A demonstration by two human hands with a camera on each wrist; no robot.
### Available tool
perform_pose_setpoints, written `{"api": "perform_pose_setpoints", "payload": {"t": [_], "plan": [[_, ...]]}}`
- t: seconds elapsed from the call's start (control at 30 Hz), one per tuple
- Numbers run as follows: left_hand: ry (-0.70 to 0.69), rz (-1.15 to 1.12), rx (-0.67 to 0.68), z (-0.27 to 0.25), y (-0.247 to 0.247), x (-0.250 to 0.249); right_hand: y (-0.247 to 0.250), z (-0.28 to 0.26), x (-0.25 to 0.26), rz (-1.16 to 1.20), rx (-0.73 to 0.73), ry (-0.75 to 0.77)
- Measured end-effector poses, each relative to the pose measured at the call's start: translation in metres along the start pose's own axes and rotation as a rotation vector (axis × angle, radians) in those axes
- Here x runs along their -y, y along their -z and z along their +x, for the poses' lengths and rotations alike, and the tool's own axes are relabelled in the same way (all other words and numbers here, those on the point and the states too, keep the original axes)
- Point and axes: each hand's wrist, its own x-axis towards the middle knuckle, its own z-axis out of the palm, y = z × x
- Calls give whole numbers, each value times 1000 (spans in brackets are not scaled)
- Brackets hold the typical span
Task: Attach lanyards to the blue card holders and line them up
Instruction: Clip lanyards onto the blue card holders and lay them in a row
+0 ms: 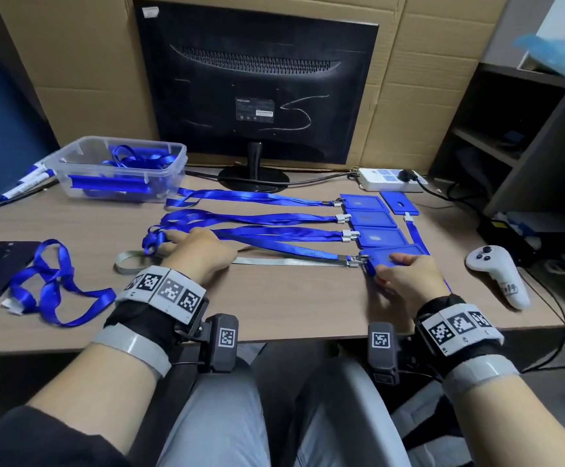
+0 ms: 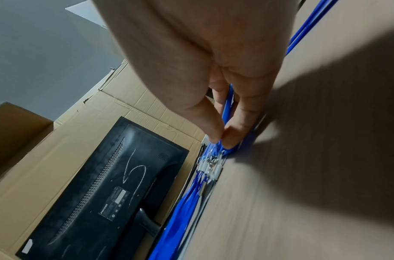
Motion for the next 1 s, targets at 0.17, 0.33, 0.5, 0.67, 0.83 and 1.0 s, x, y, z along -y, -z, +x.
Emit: {"api": "perform_pose_setpoints", "payload": {"t": [0.17, 0.33, 0.5, 0.67, 0.83, 1.0], "plan": [[7, 16, -11, 0, -3, 1, -3, 0, -3, -40, 16, 22], [15, 50, -18, 1, -5, 1, 0, -1, -1, -197, 8, 50], [-5, 47, -81, 5, -7, 6, 3, -1, 8, -309, -9, 49], [10, -140, -253, 11, 13, 15, -16, 2, 23, -334, 30, 91], [12, -198, -259, 20, 37, 44, -72, -30, 65, -295, 342, 221], [-132, -396, -300, 32, 50, 84, -141, -51, 79, -275, 570, 266]]}}
